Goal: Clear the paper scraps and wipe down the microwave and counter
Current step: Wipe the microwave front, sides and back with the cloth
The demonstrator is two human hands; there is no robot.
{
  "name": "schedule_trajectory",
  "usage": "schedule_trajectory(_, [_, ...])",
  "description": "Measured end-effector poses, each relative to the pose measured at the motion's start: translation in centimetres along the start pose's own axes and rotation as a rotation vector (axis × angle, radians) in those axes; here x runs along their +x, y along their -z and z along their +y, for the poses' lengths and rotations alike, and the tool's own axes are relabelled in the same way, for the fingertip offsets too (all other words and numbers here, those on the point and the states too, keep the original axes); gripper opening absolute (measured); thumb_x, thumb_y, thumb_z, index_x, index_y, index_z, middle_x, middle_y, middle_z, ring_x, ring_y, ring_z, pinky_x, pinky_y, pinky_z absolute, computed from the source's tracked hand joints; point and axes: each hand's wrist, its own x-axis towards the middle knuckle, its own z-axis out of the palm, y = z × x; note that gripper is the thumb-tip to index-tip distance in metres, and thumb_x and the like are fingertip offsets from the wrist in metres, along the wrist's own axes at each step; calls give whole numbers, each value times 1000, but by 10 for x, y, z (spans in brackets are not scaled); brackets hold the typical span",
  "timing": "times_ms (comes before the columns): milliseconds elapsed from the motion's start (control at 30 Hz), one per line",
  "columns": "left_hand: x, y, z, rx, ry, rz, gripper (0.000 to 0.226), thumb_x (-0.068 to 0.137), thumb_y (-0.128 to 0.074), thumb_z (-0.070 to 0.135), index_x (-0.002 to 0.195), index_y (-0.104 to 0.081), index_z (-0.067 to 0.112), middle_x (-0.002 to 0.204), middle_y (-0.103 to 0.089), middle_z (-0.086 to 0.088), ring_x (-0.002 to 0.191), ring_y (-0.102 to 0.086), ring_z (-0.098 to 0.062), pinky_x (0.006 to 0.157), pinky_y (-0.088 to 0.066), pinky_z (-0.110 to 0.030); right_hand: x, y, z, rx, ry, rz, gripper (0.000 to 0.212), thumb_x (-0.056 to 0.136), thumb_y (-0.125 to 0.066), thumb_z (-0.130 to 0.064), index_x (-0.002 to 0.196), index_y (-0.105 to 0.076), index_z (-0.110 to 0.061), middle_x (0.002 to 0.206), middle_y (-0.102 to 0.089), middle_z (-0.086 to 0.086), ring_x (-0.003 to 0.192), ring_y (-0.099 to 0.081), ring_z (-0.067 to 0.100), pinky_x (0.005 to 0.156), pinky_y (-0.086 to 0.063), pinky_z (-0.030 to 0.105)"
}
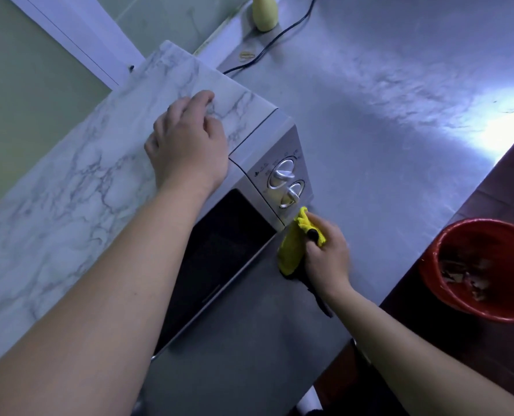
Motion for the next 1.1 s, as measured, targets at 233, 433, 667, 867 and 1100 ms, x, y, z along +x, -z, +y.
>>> schedule_trajectory(233, [1, -1, -2, -6, -10, 11, 43, 97, -36, 28, 137, -48, 41, 149, -42, 11, 137, -33, -20, 113, -21, -41, 42, 8, -25, 325, 3, 170, 45, 90, -61, -10, 124, -66, -40, 118, -70, -12, 112, -63, 6, 100, -50, 27])
schedule_trajectory(433, [2, -2, -4, 4, -18, 22, 43, 96, -37, 30, 135, -49, 42, 148, -43, 11, 136, -35, -20, 112, -23, -39, 35, -30, -30, 321, -285, 243, 60, 85, -51, -1, 134, -63, -35, 108, -70, -13, 101, -65, 11, 104, -49, 37])
schedule_trajectory(667, [2, -2, -3, 0, -15, 10, 44, 94, -33, 31, 133, -50, 42, 145, -45, 11, 134, -36, -21, 108, -25, -40, -22, -23, -22, 227, -410, -267, 41, 86, -50, 2, 114, -71, -20, 96, -72, 0, 93, -66, 20, 86, -55, 33])
schedule_trajectory(867, [1, -2, -4, -18, -22, 11, 46, 94, -31, 33, 134, -50, 42, 145, -47, 11, 133, -37, -21, 108, -24, -38, -59, 6, -14, 151, -175, -618, 58, 85, -55, 7, 100, -73, -45, 97, -73, -21, 93, -67, -2, 74, -53, 14])
schedule_trajectory(1100, [3, -6, -7, -23, -37, 29, 45, 95, -33, 33, 135, -51, 42, 144, -47, 12, 133, -38, -21, 107, -23, -36, -29, 20, -20, 52, 342, -120, 64, 73, -49, 6, 131, -64, -16, 118, -53, -7, 112, -50, 0, 95, -39, 15])
